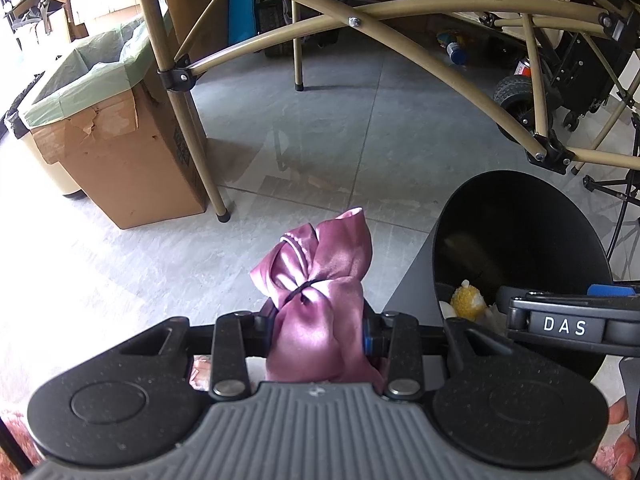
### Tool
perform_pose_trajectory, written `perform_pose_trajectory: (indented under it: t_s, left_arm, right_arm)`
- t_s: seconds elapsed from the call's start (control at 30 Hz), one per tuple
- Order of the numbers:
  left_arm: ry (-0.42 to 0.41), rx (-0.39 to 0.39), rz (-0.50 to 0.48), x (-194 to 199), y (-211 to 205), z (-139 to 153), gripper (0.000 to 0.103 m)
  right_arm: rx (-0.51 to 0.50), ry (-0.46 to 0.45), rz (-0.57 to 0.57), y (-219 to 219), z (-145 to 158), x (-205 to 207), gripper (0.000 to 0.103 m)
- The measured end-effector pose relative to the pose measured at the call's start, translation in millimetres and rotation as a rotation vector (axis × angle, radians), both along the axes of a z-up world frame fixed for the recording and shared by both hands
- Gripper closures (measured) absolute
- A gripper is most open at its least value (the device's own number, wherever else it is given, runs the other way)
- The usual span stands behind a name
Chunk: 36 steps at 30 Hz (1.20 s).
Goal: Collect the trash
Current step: 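Open the right gripper over the bin to drop the lilac towel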
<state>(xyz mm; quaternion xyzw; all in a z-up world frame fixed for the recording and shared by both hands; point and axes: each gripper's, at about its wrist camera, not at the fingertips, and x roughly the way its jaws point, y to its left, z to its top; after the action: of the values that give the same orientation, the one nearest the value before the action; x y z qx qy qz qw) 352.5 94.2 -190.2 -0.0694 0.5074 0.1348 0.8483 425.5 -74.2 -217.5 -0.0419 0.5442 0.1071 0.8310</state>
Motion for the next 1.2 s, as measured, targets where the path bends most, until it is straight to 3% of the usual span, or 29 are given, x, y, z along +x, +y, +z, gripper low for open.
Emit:
perform_pose_trajectory:
  t_s: [0.6,1.2]
  left_arm:
    - [-0.006,0.002,-0.025,-0.2,-7.2,2.4,0.066]
    - [-0.038,0.012,-0.12,3.8,-53.0,15.4,0.066]
  right_arm:
    - [0.024,-0.003,-0.021,-12.0,5.6,0.3,0.0]
    - [0.047,-0.056,-0.08,-47.9,27.1,-9.7,0.0]
